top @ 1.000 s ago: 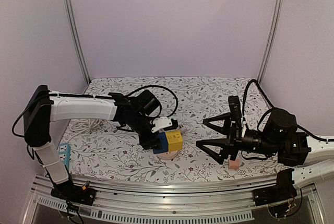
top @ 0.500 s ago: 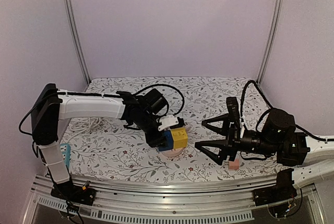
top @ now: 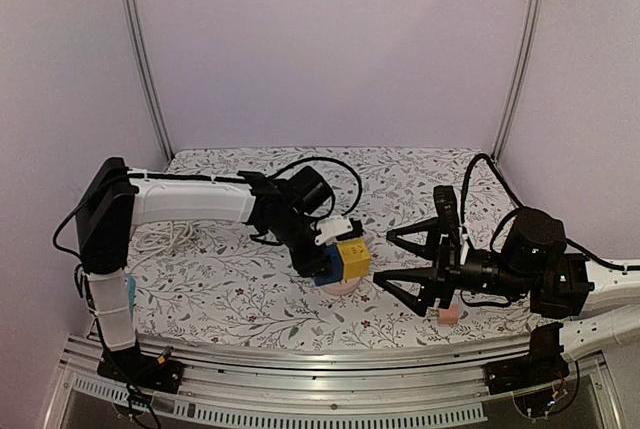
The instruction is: Insert the plug
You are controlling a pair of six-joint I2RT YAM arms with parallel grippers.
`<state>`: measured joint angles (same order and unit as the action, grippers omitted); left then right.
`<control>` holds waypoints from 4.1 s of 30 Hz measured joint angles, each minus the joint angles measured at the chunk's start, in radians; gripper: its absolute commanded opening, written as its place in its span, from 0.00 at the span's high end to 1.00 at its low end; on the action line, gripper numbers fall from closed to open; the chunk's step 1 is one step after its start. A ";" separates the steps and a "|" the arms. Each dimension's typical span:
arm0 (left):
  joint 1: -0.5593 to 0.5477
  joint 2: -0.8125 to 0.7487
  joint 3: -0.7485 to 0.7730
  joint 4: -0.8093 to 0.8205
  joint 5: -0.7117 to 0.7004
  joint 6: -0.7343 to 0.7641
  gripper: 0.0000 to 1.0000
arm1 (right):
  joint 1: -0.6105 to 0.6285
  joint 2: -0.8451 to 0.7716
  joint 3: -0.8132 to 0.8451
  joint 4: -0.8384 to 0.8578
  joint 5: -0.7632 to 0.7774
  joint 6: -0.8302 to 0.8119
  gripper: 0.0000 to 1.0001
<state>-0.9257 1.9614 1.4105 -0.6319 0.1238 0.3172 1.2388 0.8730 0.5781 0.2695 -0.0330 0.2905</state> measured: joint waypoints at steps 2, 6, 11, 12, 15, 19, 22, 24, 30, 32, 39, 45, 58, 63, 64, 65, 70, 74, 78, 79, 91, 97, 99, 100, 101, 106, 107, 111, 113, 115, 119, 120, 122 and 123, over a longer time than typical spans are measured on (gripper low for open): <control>0.000 0.007 0.009 0.000 0.000 -0.005 1.00 | 0.000 0.000 0.000 0.000 0.000 0.000 0.01; 0.000 0.013 0.017 -0.002 0.000 -0.011 1.00 | 0.000 0.000 0.000 0.000 0.000 0.000 0.01; 0.000 0.017 0.024 -0.001 -0.001 -0.018 0.55 | 0.000 0.000 0.000 0.000 0.000 0.000 0.01; 0.000 0.016 0.023 0.000 -0.001 -0.020 0.22 | 0.000 0.000 0.000 0.000 0.000 0.000 0.01; -0.001 0.010 0.015 0.008 -0.021 -0.028 0.01 | 0.000 0.000 0.000 0.000 0.000 0.000 0.01; 0.006 0.049 -0.034 -0.021 -0.060 -0.049 0.01 | 0.000 0.003 0.000 0.000 0.000 0.000 0.01; 0.005 0.044 -0.045 -0.040 -0.086 -0.058 0.00 | 0.000 0.006 0.000 0.000 0.001 0.000 0.01; 0.005 0.037 -0.050 -0.039 -0.088 -0.061 0.01 | 0.000 0.006 0.000 0.000 0.001 0.000 0.01; 0.004 -0.016 -0.081 -0.064 -0.119 -0.071 0.01 | 0.000 0.006 0.000 0.000 0.001 0.000 0.01; 0.005 -0.057 -0.094 -0.062 -0.140 -0.078 0.00 | 0.000 0.006 0.000 0.000 0.001 0.000 0.01; 0.015 -0.302 -0.136 -0.022 -0.226 -0.105 0.00 | 0.000 0.006 0.000 0.000 0.006 0.000 0.01; 0.029 -0.543 -0.224 0.093 -0.386 -0.190 0.00 | 0.000 0.006 0.000 0.000 0.018 0.000 0.01; 0.198 -0.697 -0.189 0.012 -0.694 -0.674 0.01 | 0.000 0.067 0.020 -0.031 0.212 0.044 0.01; 0.217 -0.739 -0.311 -0.036 -0.723 -0.828 0.00 | 0.000 0.259 0.125 -0.051 0.319 0.084 0.01; 0.219 -0.756 -0.344 -0.037 -0.727 -0.858 0.01 | 0.000 0.314 0.159 -0.058 0.336 0.094 0.01; 0.220 -0.773 -0.370 -0.041 -0.735 -0.882 0.00 | 0.000 0.355 0.182 -0.064 0.345 0.101 0.01; 0.222 -0.913 -0.499 -0.042 -0.816 -1.002 0.01 | 0.000 0.602 0.341 -0.118 0.407 0.151 0.01; 0.226 -1.029 -0.607 -0.037 -0.904 -1.094 0.00 | 0.003 0.760 0.452 -0.188 0.476 0.185 0.01; 0.240 -1.112 -0.718 -0.024 -0.973 -1.152 0.01 | 0.011 0.867 0.527 -0.270 0.565 0.205 0.01; 0.252 -1.124 -0.742 -0.016 -0.990 -1.162 0.00 | 0.013 0.888 0.544 -0.291 0.584 0.206 0.01; 0.518 -0.939 -0.853 0.259 -0.801 -1.085 0.12 | 0.019 1.139 0.753 -0.415 0.769 0.183 0.01; 0.569 -0.782 -0.871 0.419 -0.645 -1.036 0.17 | 0.015 1.200 0.821 -0.475 0.861 0.184 0.01; 0.583 -0.730 -0.871 0.466 -0.604 -1.025 0.18 | 0.011 1.212 0.833 -0.505 0.891 0.192 0.01; 0.588 -0.706 -0.871 0.488 -0.589 -1.020 0.18 | 0.006 1.213 0.837 -0.523 0.902 0.198 0.01; 0.592 -0.688 -0.871 0.503 -0.576 -1.018 0.19 | 0.002 1.214 0.837 -0.536 0.910 0.203 0.01; 0.610 -0.602 -0.866 0.561 -0.545 -1.002 0.21 | -0.035 1.213 0.828 -0.572 0.939 0.225 0.01; 0.616 -0.591 -0.866 0.569 -0.544 -1.001 0.21 | -0.043 1.211 0.821 -0.572 0.940 0.229 0.01; 0.630 -0.555 -0.850 0.571 -0.560 -0.989 0.16 | -0.077 1.191 0.782 -0.568 0.948 0.230 0.01; 0.632 -0.545 -0.837 0.568 -0.564 -0.972 0.12 | -0.099 1.173 0.756 -0.567 0.948 0.230 0.01; 0.632 -0.549 -0.832 0.568 -0.569 -0.955 0.08 | -0.120 1.157 0.732 -0.561 0.948 0.229 0.01; 0.632 -0.594 -0.832 0.560 -0.596 -0.931 0.06 | -0.172 1.126 0.683 -0.544 0.946 0.228 0.01; 0.632 -0.607 -0.831 0.560 -0.604 -0.928 0.06 | -0.188 1.118 0.672 -0.540 0.944 0.228 0.01; 0.633 -0.612 -0.823 0.558 -0.611 -0.921 0.06 | -0.219 1.103 0.649 -0.533 0.943 0.229 0.01; 0.634 -0.606 -0.815 0.557 -0.612 -0.918 0.06 | -0.237 1.094 0.635 -0.530 0.943 0.230 0.01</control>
<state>-0.2920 1.3556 0.5953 -0.0750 -0.4881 -0.6006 1.0019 1.9675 1.2133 -0.2604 0.9100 0.5205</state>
